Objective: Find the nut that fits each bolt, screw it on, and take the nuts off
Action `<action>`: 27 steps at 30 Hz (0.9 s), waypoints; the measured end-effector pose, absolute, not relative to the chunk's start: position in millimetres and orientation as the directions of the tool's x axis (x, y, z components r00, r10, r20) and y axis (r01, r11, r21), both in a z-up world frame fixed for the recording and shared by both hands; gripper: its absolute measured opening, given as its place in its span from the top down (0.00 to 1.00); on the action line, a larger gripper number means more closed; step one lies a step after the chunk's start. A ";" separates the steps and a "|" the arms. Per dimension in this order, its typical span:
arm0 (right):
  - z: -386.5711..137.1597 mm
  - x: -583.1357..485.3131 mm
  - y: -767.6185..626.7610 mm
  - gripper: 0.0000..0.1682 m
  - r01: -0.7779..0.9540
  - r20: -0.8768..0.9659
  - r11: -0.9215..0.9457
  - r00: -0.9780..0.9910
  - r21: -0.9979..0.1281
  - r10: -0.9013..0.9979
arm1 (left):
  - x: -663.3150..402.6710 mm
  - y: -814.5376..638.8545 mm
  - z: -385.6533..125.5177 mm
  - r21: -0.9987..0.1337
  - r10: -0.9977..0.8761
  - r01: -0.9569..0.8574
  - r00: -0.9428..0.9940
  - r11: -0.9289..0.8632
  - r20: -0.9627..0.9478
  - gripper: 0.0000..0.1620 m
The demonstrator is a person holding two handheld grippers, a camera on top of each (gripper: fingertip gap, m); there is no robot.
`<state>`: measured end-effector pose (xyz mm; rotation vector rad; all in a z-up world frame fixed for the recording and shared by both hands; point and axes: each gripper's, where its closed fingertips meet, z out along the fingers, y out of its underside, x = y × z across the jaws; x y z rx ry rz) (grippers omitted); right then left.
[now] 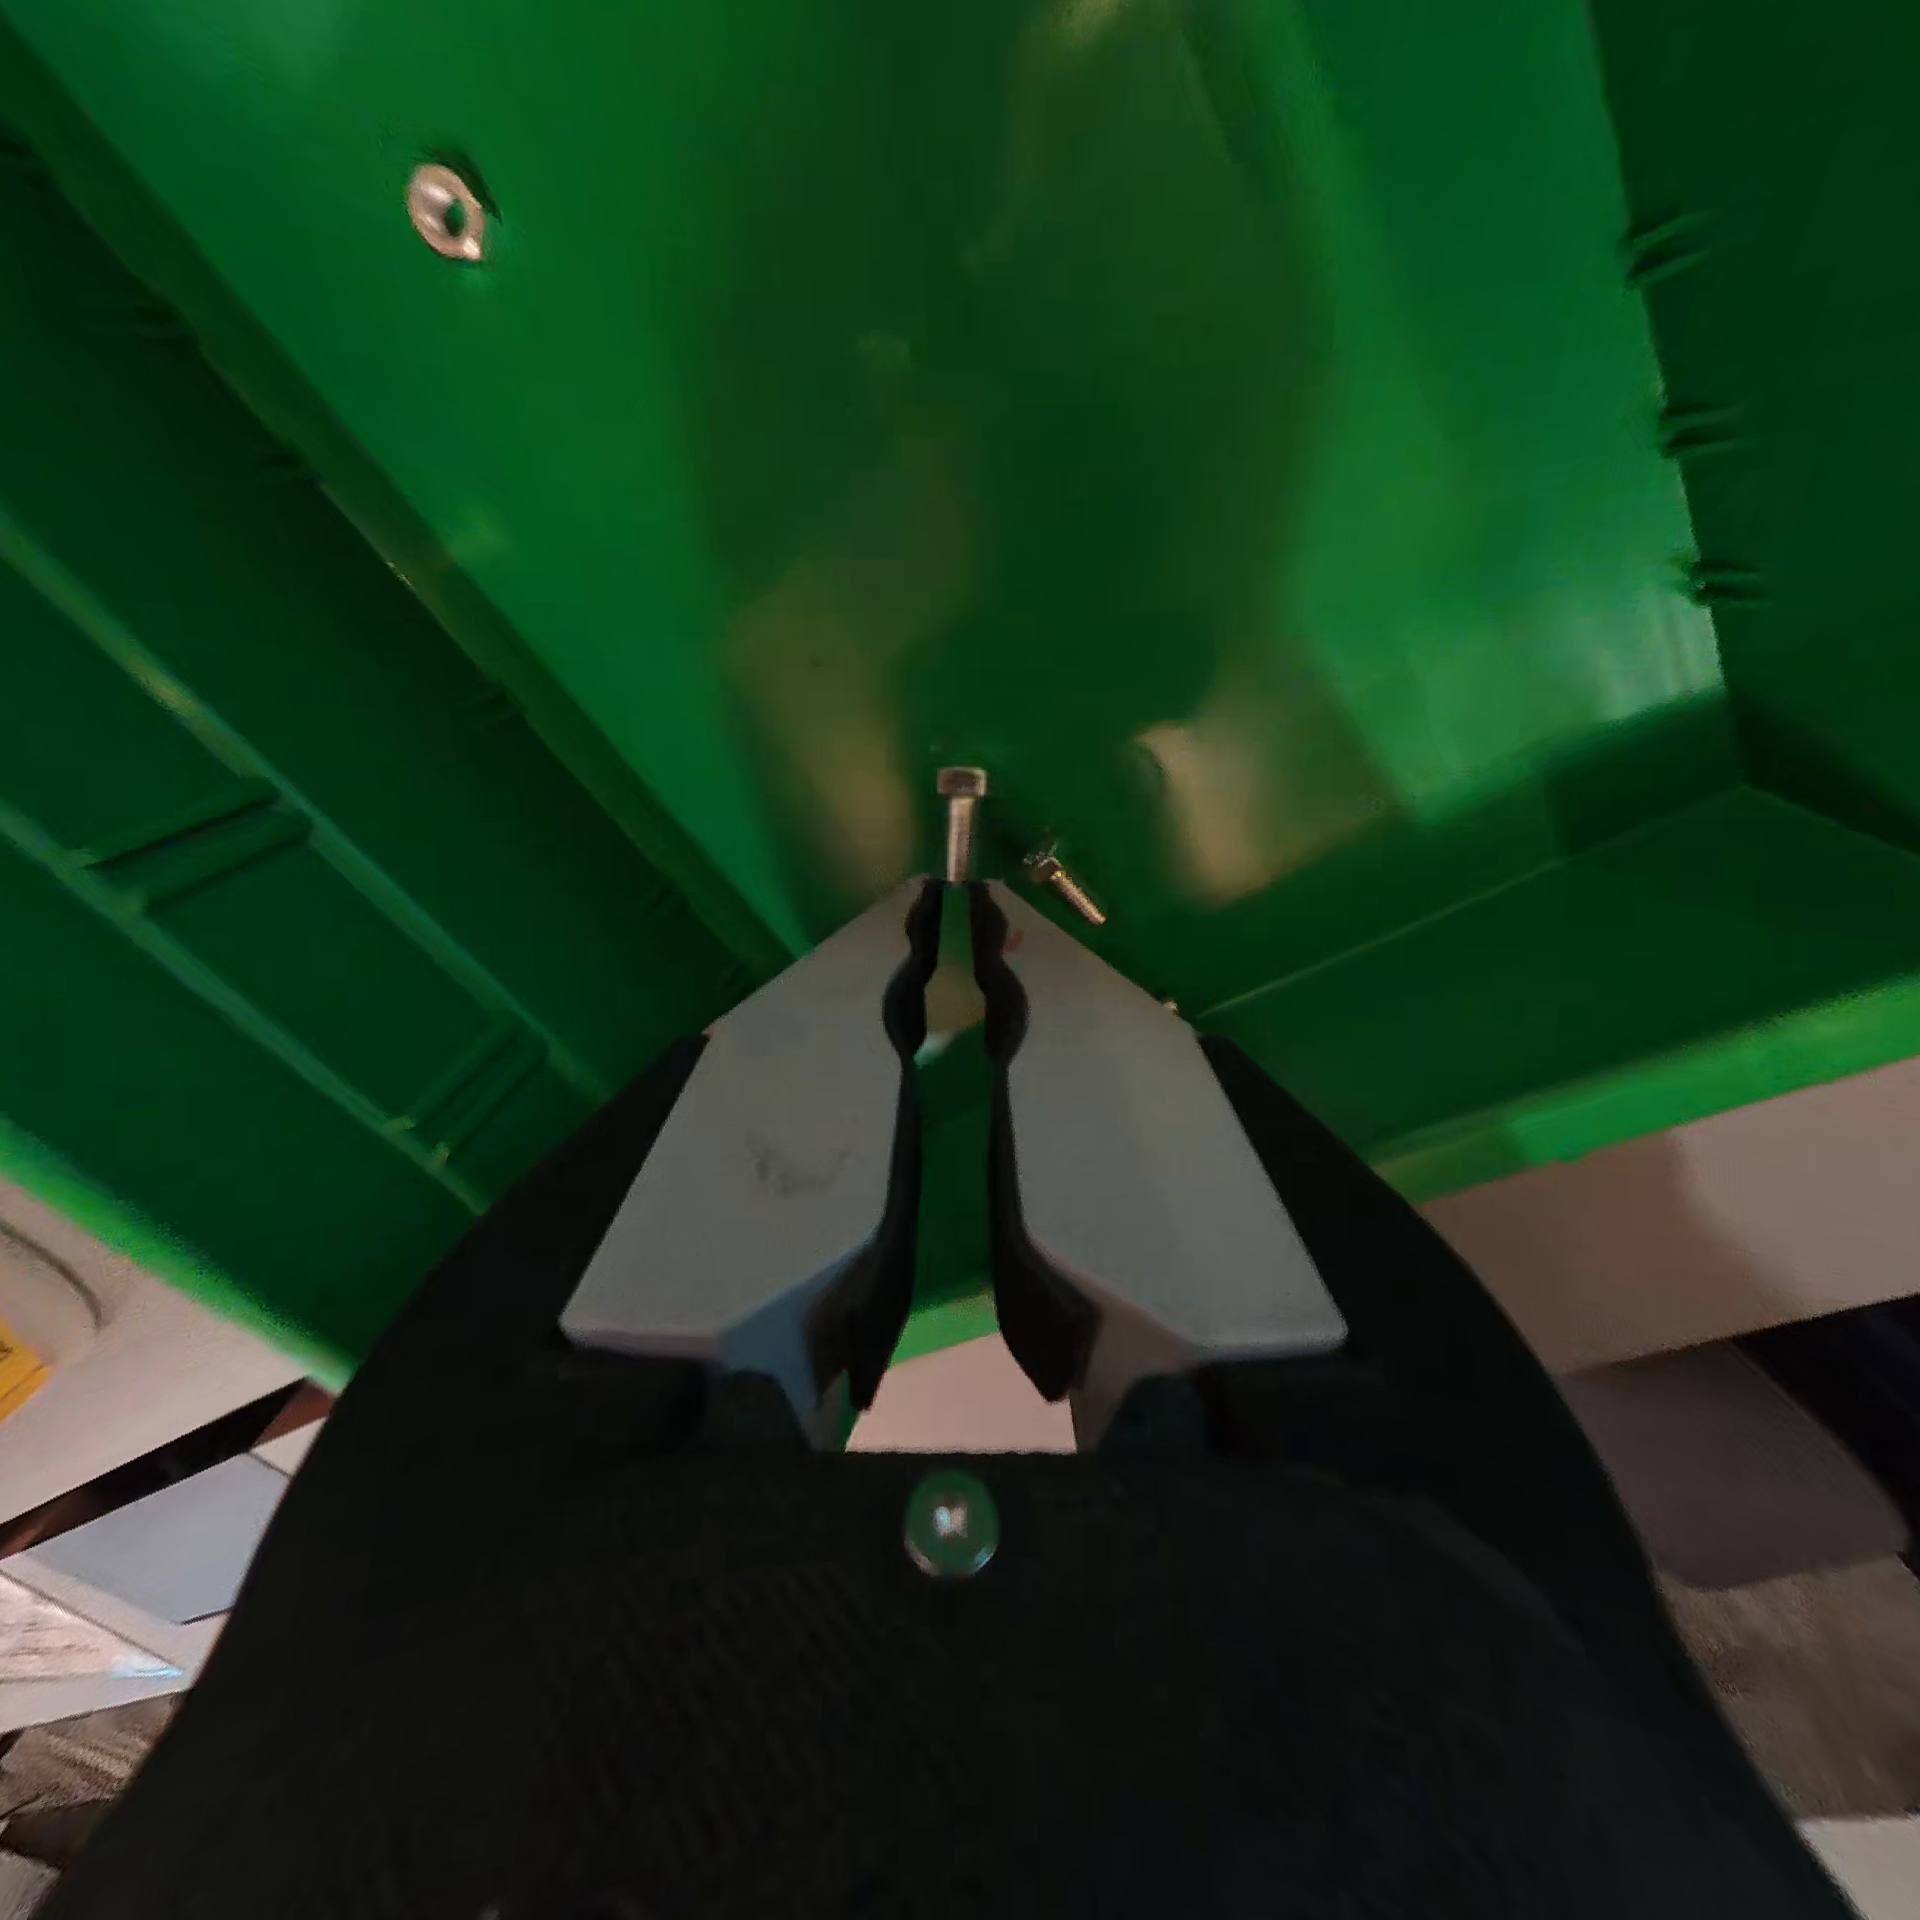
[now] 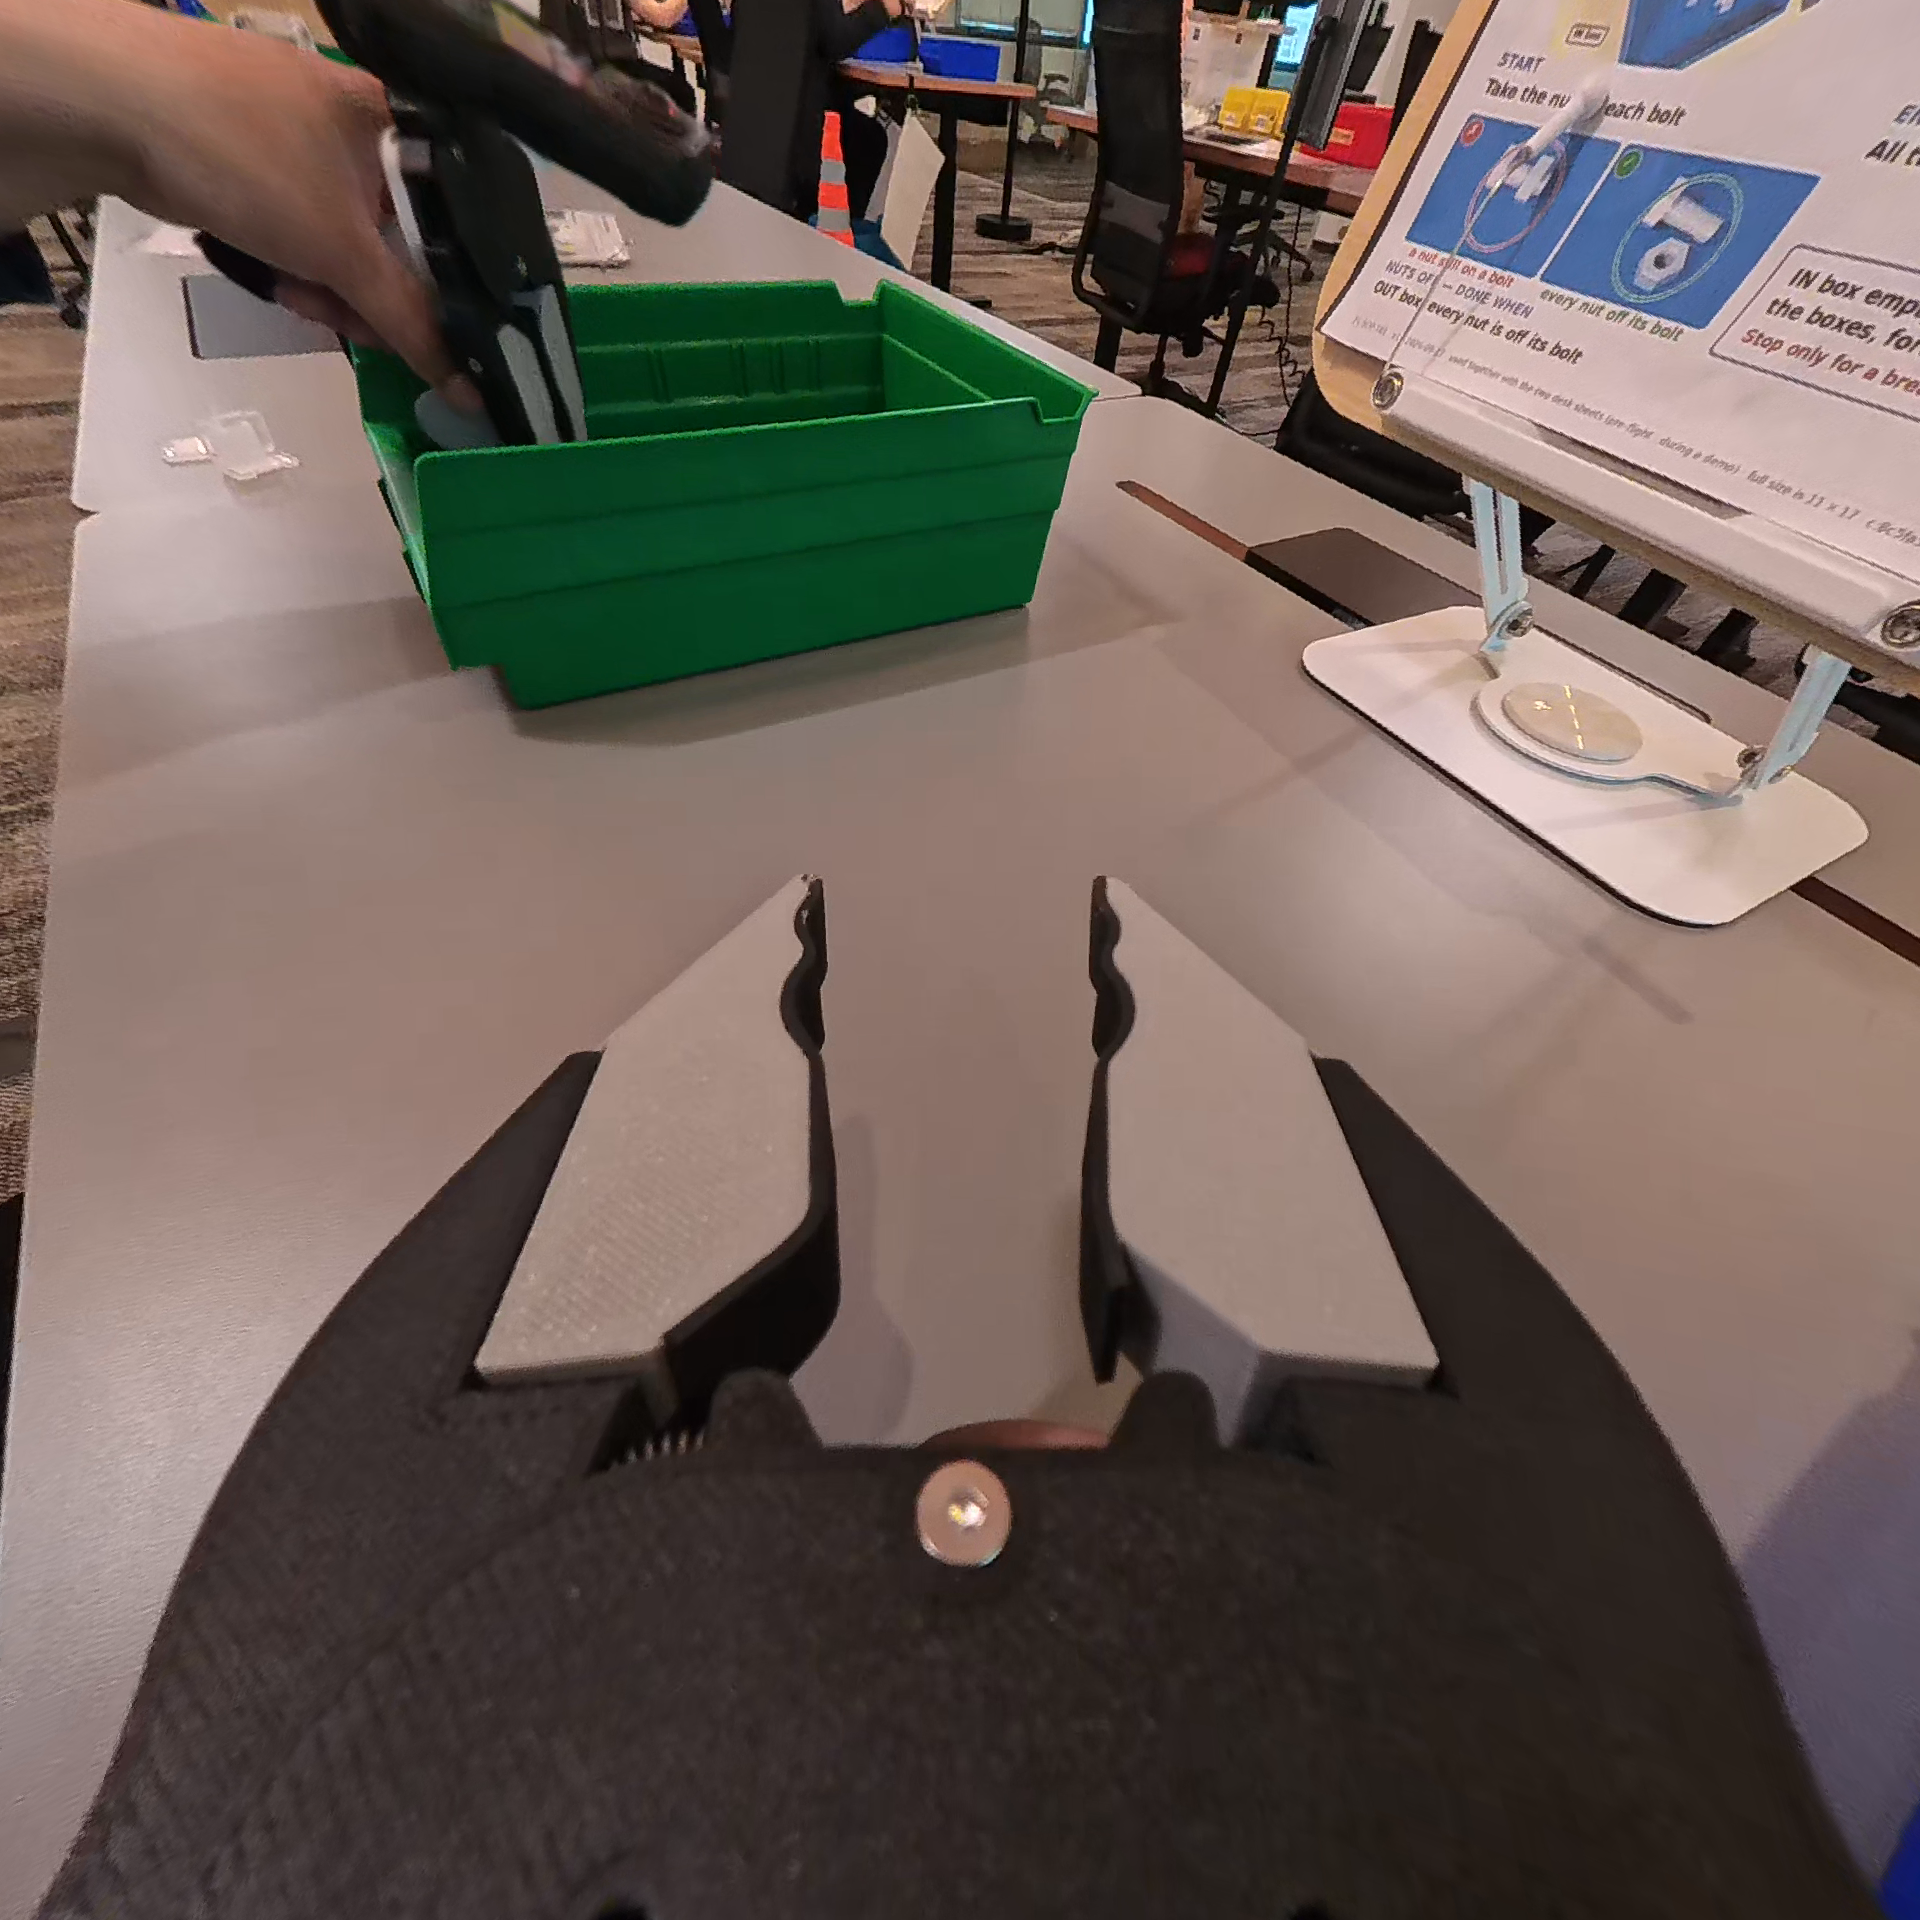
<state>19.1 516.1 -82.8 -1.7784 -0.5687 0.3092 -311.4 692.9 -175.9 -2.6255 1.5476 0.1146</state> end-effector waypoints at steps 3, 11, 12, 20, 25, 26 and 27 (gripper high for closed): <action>-84.2 17.4 515.5 0.71 0.228 0.092 -0.197 0.843 -0.954 0.530 | -307.3 696.9 -162.0 -0.087 -0.866 -0.876 0.482 -0.474 -0.134 1.00; -85.5 15.5 514.6 0.71 0.240 0.102 -0.196 0.839 -0.951 0.535 | -305.5 697.6 -164.7 -0.096 -0.862 -0.873 0.487 -0.477 -0.140 1.00; -85.5 16.0 514.8 0.72 0.240 0.103 -0.195 0.840 -0.951 0.533 | -299.9 696.2 -165.9 -0.122 -0.863 -0.868 0.494 -0.481 -0.108 1.00; -97.0 16.0 518.5 0.72 0.228 0.067 -0.238 0.839 -0.944 0.541 | -278.2 703.9 -153.5 -0.168 -0.958 -0.985 0.088 -0.043 -0.275 0.89; -105.2 14.6 520.4 0.72 0.227 0.050 -0.265 0.838 -0.937 0.543 | -271.3 702.6 -160.3 -0.026 -0.923 -0.979 -0.182 0.202 -0.340 0.92; -106.4 14.4 520.7 0.72 0.230 0.051 -0.267 0.838 -0.936 0.543 | -269.9 700.4 -164.3 -0.012 -0.930 -0.978 -0.192 0.206 -0.313 0.88; -107.3 14.2 521.1 0.71 0.231 0.051 -0.269 0.839 -0.935 0.542 | -268.9 699.0 -167.9 0.001 -0.936 -0.978 -0.201 0.210 -0.290 0.87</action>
